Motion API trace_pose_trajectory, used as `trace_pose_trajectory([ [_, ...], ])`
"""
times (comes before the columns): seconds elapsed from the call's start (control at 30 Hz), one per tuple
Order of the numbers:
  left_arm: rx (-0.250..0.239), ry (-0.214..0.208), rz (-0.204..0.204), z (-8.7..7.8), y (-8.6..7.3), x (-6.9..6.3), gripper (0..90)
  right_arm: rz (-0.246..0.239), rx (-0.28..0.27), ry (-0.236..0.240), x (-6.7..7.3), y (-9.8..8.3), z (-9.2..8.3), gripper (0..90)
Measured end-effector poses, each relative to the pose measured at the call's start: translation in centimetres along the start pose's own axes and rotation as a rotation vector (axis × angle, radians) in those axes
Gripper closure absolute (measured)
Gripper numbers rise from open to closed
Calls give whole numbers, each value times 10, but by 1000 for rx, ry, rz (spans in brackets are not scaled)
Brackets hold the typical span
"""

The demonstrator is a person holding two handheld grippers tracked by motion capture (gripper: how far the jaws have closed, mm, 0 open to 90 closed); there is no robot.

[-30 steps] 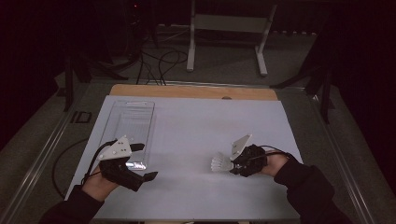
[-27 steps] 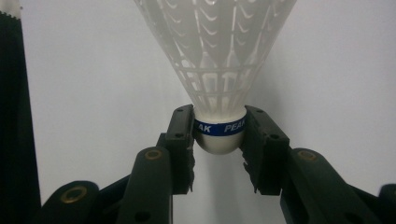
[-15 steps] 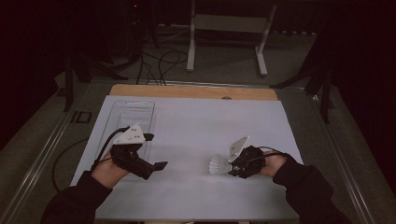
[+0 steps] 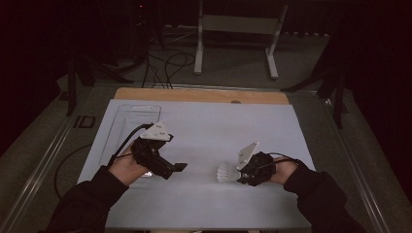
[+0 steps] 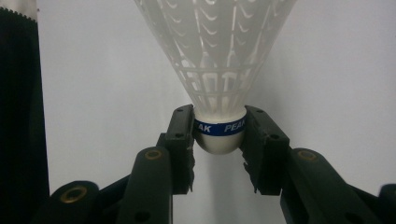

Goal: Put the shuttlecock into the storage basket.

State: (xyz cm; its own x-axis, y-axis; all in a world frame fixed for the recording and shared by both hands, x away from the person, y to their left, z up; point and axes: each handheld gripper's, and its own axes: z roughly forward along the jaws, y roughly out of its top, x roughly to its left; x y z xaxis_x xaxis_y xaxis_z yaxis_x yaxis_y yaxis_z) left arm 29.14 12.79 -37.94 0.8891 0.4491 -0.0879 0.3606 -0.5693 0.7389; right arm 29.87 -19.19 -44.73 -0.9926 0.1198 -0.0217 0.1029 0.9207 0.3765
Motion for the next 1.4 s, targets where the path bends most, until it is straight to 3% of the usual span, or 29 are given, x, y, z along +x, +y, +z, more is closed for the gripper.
trace_pose_trajectory([
  [0.23, 55, -23, 12, 16, 14, -1, 0, -10, -5, 8, 1, 1, -1, 652],
  [0.37, 68, 14, 26, 24, 22, -3, 0, -10, -6, 11, 1, 1, -2, 652],
  [0.5, 101, 13, 30, 31, 31, -2, 0, -12, -7, 9, 2, 1, -2, 652],
  [0.93, 171, -59, 33, 61, 44, 9, 0, -30, -10, 17, 5, 4, 0, 652],
  [1.4, 233, -91, 53, 90, 46, 4, 0, -47, -18, 19, 7, 10, 1, 652],
])
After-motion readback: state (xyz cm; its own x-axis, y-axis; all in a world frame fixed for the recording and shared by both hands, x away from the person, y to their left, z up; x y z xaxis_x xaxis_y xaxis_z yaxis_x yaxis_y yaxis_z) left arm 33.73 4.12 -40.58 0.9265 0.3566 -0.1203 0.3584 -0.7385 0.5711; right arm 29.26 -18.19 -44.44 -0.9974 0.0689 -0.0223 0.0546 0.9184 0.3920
